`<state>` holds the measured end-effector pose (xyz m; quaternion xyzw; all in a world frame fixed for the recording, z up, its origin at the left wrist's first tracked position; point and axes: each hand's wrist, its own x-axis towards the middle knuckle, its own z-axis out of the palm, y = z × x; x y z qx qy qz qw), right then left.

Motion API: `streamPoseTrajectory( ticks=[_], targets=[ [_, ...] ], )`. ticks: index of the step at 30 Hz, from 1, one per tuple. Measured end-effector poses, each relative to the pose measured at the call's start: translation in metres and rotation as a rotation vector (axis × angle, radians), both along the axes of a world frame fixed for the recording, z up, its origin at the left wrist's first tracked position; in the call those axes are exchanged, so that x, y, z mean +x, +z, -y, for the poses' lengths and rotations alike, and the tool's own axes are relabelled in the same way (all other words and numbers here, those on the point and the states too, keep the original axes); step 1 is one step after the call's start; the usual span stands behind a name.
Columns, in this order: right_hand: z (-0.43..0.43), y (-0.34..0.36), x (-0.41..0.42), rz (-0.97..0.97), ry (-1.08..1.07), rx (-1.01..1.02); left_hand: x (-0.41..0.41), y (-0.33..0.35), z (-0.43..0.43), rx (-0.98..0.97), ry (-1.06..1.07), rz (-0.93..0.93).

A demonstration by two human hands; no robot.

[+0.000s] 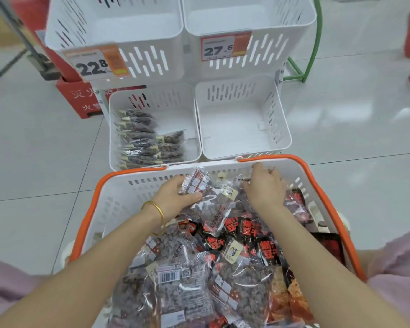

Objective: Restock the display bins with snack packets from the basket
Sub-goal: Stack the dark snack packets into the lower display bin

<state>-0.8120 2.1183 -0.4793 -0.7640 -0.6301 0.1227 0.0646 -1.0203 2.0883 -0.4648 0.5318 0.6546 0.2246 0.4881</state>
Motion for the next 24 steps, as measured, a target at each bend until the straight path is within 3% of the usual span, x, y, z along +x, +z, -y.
streamPoseTrajectory(
  ticks=[3,8,10,13,20,24],
  targets=[
    [-0.001,-0.010,-0.004,0.039,0.005,0.047,0.001,0.005,0.003,0.018,0.007,-0.025],
    [-0.006,-0.002,0.006,-0.144,0.102,-0.029,-0.012,0.017,-0.002,0.097,0.105,-0.016],
    [-0.004,0.005,0.009,-0.314,0.152,-0.002,-0.021,0.019,-0.007,0.085,0.166,0.047],
    [0.003,0.018,0.010,-0.717,0.172,-0.012,-0.027,0.020,-0.008,0.097,0.273,0.179],
    [0.010,0.040,0.002,-1.309,-0.105,0.040,-0.024,0.031,-0.006,0.022,0.376,0.571],
    [0.010,0.042,-0.019,-1.594,-0.172,-0.044,-0.019,0.029,-0.004,-0.039,0.426,0.684]
  ],
)
